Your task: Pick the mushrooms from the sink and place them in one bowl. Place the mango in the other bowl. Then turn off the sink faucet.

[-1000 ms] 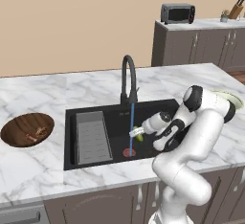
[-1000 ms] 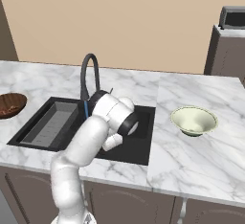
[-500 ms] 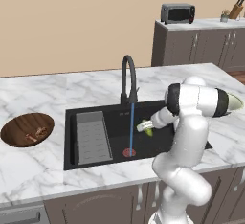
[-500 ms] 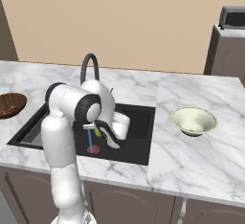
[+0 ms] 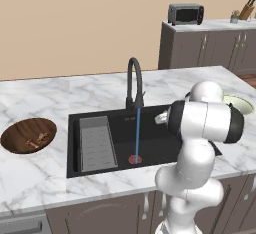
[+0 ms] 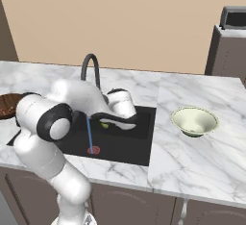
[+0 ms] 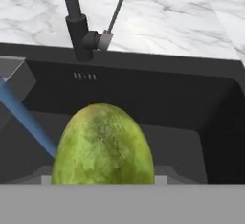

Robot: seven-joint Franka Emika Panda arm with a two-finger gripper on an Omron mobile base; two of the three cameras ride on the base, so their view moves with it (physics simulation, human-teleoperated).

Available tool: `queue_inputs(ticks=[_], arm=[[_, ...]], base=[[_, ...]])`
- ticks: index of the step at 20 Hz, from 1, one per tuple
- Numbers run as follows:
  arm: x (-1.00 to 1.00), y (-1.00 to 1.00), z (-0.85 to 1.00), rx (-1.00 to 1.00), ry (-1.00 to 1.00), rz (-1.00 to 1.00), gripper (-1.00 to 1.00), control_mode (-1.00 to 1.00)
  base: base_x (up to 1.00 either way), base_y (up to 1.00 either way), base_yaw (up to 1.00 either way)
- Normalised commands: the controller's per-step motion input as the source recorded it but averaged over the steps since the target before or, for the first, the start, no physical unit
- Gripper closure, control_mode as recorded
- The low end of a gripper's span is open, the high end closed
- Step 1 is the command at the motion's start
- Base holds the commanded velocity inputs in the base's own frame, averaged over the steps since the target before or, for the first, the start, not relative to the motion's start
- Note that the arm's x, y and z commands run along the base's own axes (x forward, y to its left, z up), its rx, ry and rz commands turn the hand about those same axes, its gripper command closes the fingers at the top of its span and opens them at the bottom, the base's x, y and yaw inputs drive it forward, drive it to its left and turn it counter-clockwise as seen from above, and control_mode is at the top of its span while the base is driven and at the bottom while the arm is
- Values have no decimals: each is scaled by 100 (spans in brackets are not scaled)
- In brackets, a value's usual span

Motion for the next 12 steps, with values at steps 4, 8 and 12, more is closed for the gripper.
queue_inputs(ticks=[4,8,12], arm=[[-43,-62,100,7,0,0,100,-100],[-43,-63,100,9,0,0,100,-100],[-29,-50,100,11,0,-2,100,-100]], base=[[0,0,0],[0,0,0],[0,0,0]])
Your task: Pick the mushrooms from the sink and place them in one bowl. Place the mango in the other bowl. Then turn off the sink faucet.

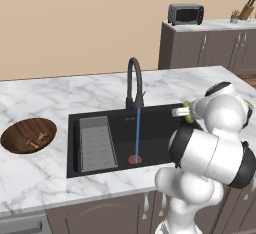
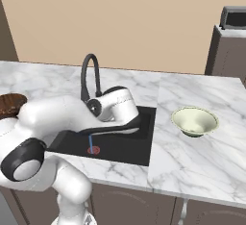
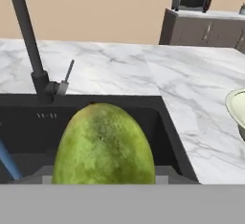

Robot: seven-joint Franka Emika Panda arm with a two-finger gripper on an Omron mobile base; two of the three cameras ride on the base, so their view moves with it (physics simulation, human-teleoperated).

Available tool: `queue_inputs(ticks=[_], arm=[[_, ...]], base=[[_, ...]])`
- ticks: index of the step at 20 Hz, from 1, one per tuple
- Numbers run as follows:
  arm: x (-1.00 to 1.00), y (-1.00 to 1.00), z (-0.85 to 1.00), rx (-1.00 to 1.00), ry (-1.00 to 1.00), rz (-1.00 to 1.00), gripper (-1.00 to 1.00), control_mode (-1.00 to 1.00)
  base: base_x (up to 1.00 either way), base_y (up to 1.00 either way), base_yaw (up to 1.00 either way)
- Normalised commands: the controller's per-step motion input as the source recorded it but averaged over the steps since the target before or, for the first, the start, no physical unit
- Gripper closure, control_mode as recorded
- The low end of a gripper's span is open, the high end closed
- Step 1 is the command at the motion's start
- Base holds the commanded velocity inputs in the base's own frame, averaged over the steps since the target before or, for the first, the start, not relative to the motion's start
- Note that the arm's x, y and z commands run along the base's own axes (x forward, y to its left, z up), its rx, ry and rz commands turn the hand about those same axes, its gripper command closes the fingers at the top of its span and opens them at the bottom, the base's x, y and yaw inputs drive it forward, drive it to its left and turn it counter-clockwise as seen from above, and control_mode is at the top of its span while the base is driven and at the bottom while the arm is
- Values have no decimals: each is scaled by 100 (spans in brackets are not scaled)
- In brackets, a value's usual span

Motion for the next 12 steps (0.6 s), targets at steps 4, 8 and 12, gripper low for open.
queue_inputs(ticks=[4,8,12], arm=[[-23,-38,100,9,1,-2,100,-100],[-27,-39,100,9,5,-4,100,-100],[-26,-55,100,13,16,-9,100,-100]], base=[[0,0,0],[0,0,0],[0,0,0]])
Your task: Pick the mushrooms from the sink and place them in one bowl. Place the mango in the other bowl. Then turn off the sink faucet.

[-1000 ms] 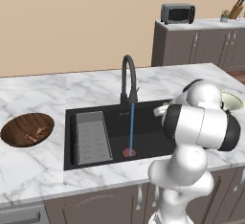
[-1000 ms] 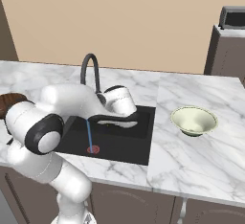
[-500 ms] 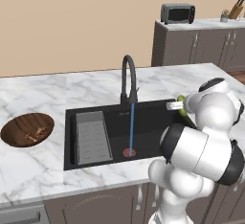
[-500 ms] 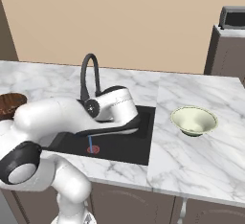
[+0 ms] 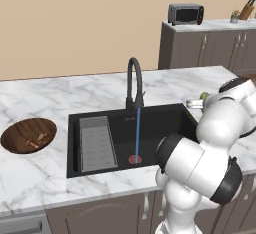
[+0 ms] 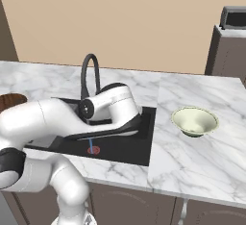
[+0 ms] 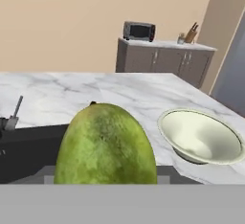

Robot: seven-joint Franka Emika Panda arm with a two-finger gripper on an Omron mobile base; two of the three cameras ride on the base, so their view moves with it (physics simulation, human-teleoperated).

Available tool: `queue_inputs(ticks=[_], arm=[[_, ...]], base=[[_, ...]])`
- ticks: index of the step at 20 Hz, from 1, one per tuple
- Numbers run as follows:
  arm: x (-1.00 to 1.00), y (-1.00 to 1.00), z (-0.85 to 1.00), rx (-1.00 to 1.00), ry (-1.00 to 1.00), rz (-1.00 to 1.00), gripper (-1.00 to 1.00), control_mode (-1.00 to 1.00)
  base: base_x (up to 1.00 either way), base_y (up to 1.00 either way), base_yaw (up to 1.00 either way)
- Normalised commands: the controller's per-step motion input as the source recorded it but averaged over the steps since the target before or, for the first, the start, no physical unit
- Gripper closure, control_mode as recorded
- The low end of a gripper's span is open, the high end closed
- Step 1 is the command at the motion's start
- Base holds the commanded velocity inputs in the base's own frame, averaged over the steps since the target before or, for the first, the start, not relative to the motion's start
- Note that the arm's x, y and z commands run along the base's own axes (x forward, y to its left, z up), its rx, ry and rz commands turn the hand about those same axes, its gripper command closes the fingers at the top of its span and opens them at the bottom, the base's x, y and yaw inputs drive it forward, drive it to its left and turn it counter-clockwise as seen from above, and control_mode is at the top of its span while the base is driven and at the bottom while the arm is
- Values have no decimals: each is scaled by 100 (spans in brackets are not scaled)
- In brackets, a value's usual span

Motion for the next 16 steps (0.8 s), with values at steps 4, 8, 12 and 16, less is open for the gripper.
queue_inputs(ticks=[4,8,12,16], arm=[[-22,-55,100,19,21,-4,100,-100],[-18,-42,100,16,23,0,100,-100],[-15,-33,100,12,20,0,100,-100],[-12,-23,100,8,16,0,100,-100]], base=[[0,0,0],[0,0,0],[0,0,0],[0,0,0]])
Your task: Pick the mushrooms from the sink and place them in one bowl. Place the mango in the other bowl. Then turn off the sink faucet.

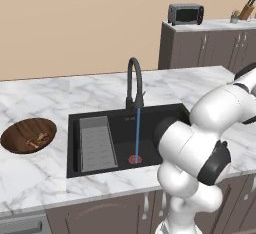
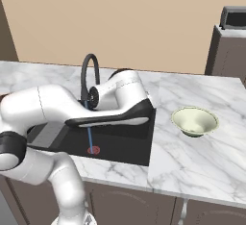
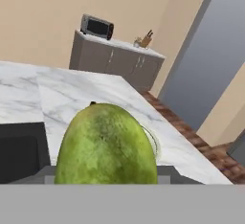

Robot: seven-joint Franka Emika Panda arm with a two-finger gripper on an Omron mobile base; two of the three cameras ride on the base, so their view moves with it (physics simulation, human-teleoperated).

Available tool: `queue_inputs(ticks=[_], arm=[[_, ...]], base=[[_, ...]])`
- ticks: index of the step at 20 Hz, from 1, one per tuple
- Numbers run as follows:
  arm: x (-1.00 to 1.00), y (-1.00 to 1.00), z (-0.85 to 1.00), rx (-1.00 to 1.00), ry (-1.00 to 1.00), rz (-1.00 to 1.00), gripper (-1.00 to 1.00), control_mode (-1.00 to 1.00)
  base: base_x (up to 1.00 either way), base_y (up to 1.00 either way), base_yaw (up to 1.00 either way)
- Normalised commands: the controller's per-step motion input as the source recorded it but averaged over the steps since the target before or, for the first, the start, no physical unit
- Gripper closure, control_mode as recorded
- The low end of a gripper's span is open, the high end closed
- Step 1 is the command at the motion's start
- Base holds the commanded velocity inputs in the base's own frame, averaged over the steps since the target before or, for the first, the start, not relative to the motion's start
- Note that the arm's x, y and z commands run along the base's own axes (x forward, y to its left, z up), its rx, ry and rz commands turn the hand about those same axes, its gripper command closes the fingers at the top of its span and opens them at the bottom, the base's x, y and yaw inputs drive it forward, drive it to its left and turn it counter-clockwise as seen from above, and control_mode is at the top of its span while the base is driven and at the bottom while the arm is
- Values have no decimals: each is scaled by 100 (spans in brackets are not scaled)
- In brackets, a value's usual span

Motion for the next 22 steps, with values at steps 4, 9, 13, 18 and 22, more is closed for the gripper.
queue_inputs(ticks=[4,9,13,18,22], arm=[[0,-20,51,6,16,0,100,-100],[0,-42,29,17,15,0,100,-100],[6,-52,18,18,11,2,100,-100],[20,-42,0,17,0,0,100,-100],[32,-26,0,12,1,3,100,-100]], base=[[0,0,0],[0,0,0],[0,0,0],[0,0,0],[0,0,0]])
